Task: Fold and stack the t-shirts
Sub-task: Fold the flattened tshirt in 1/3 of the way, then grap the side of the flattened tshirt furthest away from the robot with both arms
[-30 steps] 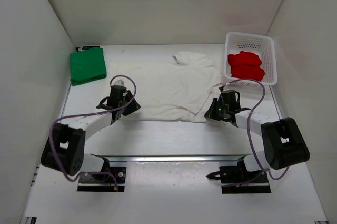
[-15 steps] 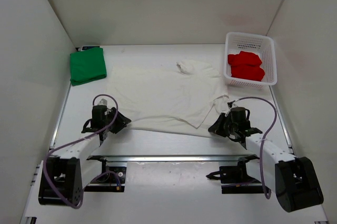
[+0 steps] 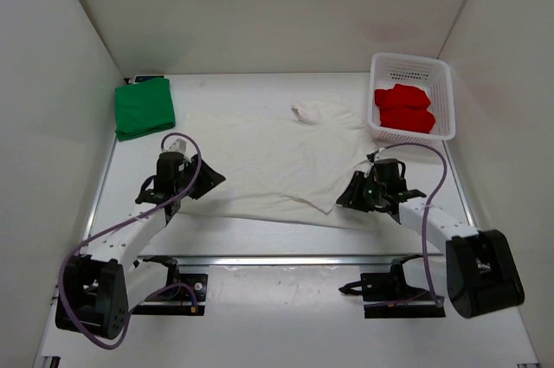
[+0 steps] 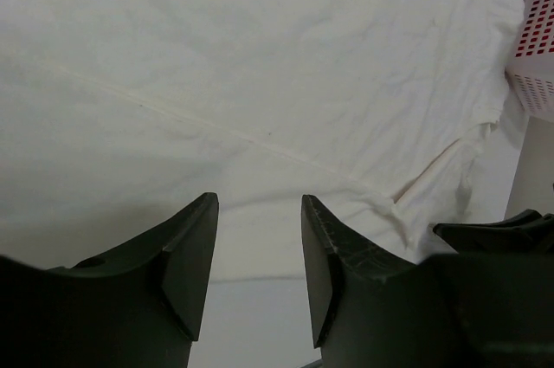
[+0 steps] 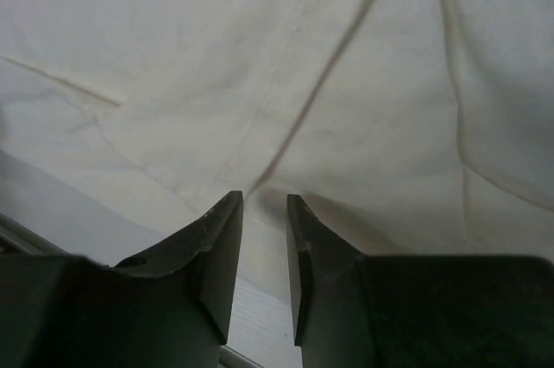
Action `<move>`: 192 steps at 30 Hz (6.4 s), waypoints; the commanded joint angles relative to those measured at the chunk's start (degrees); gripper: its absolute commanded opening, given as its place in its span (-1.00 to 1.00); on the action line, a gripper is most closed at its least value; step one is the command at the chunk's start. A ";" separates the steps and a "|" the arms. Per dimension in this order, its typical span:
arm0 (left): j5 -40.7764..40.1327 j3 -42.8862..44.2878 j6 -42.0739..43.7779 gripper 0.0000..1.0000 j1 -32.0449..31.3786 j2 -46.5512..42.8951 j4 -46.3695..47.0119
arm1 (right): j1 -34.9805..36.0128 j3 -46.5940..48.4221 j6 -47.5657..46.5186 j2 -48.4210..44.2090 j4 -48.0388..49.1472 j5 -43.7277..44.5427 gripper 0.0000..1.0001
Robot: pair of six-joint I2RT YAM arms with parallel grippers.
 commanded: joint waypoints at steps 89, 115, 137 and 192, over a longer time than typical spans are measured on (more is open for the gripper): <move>-0.67 19.94 0.30 -0.04 3.38 21.16 8.58 | 0.21 98.44 -20.55 72.38 -24.41 10.81 -0.40; 0.56 17.04 -0.49 -0.06 3.12 20.63 12.70 | 8.99 119.50 -25.41 73.24 -44.91 27.70 -1.00; 2.67 14.13 -4.70 -0.09 3.82 17.99 16.49 | 4.79 59.19 -15.91 40.79 -15.76 7.42 -0.42; -17.81 45.93 7.69 0.03 15.60 47.86 -1.88 | -6.29 94.68 -16.61 69.25 -19.60 7.40 -1.00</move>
